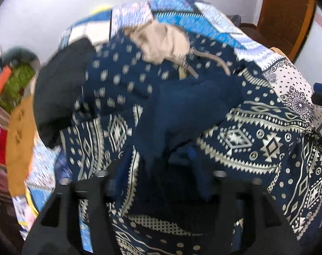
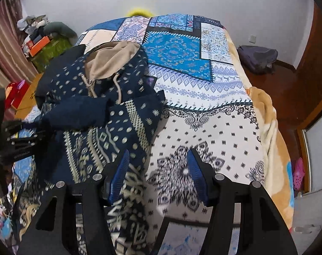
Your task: Fold large clothes
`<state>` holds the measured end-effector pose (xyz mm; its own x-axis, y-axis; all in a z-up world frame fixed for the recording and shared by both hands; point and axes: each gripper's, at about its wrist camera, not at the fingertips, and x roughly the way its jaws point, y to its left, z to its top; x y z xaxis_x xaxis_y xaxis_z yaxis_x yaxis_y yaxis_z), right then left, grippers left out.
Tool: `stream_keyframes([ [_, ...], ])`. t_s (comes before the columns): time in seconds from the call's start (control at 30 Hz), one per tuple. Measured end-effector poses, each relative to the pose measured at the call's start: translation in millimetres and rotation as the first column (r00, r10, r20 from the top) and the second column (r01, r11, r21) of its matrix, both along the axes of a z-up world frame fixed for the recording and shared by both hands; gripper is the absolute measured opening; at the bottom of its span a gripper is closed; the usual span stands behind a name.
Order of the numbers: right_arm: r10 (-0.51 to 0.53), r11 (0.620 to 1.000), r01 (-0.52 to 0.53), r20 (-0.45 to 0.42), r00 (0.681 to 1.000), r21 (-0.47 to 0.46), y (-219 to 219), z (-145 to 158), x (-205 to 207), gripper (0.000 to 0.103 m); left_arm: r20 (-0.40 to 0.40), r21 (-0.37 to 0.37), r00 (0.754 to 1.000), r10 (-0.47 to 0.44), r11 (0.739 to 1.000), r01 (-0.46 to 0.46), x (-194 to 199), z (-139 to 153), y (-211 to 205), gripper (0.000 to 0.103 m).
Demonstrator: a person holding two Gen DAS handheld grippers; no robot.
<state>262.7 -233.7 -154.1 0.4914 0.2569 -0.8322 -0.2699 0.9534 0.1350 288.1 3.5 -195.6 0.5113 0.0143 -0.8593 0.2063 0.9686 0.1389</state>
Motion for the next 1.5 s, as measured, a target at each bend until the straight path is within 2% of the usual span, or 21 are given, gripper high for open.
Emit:
stream_keyframes([
  [0.07,0.024,0.999,-0.024,-0.009,1.000,-0.022,2.3,-2.8,-8.0,0.059,0.032,0.036,0.998,-0.045,0.998,0.044,-0.4,2.3,-12.3,0.073],
  [0.1,0.044,0.998,-0.045,-0.018,0.999,-0.037,4.3,-6.0,-15.5,0.059,0.033,0.052,0.998,-0.057,0.997,0.055,1.7,0.5,-14.7,0.074],
  [0.17,0.074,0.995,-0.076,-0.038,0.997,-0.057,8.1,-11.3,-21.3,0.059,0.029,0.119,0.995,-0.092,0.989,0.088,9.3,-7.4,-27.0,0.074],
  [0.37,0.140,0.973,-0.150,-0.067,0.988,-0.177,27.9,-35.4,-31.2,0.059,-0.021,0.240,0.987,-0.158,0.958,0.159,41.9,-36.7,-56.5,0.074],
  [0.47,0.158,0.965,-0.165,-0.050,0.986,-0.206,41.5,-40.0,-23.1,0.059,-0.004,0.258,0.985,-0.174,0.951,0.169,50.8,-40.7,-64.8,0.074],
  [0.53,0.154,0.961,-0.159,-0.040,0.987,-0.225,50.8,-43.6,-13.6,0.059,0.004,0.218,0.986,-0.169,0.962,0.164,57.2,-37.1,-64.7,0.071],
  [0.6,0.154,0.956,-0.161,-0.050,0.987,-0.246,60.2,-49.4,-3.1,0.059,0.002,0.151,0.986,-0.167,0.975,0.165,61.4,-31.2,-62.2,0.049],
  [0.63,0.155,0.955,-0.162,-0.048,0.987,-0.250,63.2,-51.2,-0.5,0.059,-0.004,0.130,0.987,-0.159,0.979,0.158,63.5,-28.3,-59.1,0.026],
  [0.67,0.153,0.954,-0.159,-0.043,0.987,-0.256,65.5,-52.2,1.5,0.059,-0.002,0.106,0.990,-0.143,0.984,0.142,65.4,-23.0,-53.6,0.017],
  [0.77,0.129,0.957,-0.129,-0.016,0.991,-0.261,64.0,-52.0,6.4,0.059,0.067,0.007,0.993,-0.100,0.995,0.100,62.5,4.2,-33.8,0.013],
  [0.93,-0.001,0.984,0.007,0.034,0.999,-0.177,35.8,-39.3,9.7,0.059,0.196,-0.126,0.981,0.011,0.992,0.014,40.4,58.0,16.8,0.012],
  [1.0,-0.063,0.989,0.067,0.034,0.997,-0.130,20.4,-35.0,11.4,0.059,0.237,-0.171,0.968,0.077,0.985,-0.036,27.0,72.5,41.4,0.012],
  [1.1,-0.113,0.988,0.114,0.024,0.993,-0.100,6.8,-33.6,9.5,0.059,0.267,-0.195,0.952,0.149,0.976,-0.098,5.8,72.4,73.3,0.012],
  [1.2,-0.104,0.990,0.104,0.002,0.995,-0.098,6.5,-37.0,0.6,0.059,0.203,-0.203,0.956,0.213,0.964,-0.172,-9.4,46.8,102.9,0.012],
  [1.23,-0.093,0.991,0.093,-0.002,0.996,-0.098,7.2,-37.6,-1.3,0.059,0.163,-0.209,0.959,0.233,0.958,-0.197,-12.7,35.1,112.0,0.013],
  [1.3,-0.078,0.991,0.077,-0.004,0.997,-0.105,8.6,-38.1,-7.5,0.059,0.058,-0.218,0.961,0.271,0.943,-0.253,-18.5,4.8,129.9,0.020],
  [1.33,-0.073,0.992,0.072,-0.009,0.997,-0.108,8.1,-37.9,-9.3,0.059,0.009,-0.218,0.958,0.287,0.935,-0.279,-21.3,-9.0,137.0,0.025],
  [1.4,-0.060,0.993,0.057,-0.025,0.998,-0.106,7.9,-37.2,-14.6,0.059,-0.088,-0.222,0.942,0.323,0.916,-0.335,-29.8,-38.4,151.1,0.028],
  [1.47,-0.066,0.993,0.063,-0.028,0.997,-0.103,4.1,-37.1,-17.1,0.059,-0.136,-0.227,0.923,0.360,0.895,-0.383,-38.4,-58.4,162.0,0.046],
  [1.5,-0.069,0.993,0.066,-0.031,0.997,-0.097,2.3,-35.6,-19.8,0.059,-0.142,-0.232,0.915,0.377,0.886,-0.401,-44.7,-62.6,167.9,0.050],
])
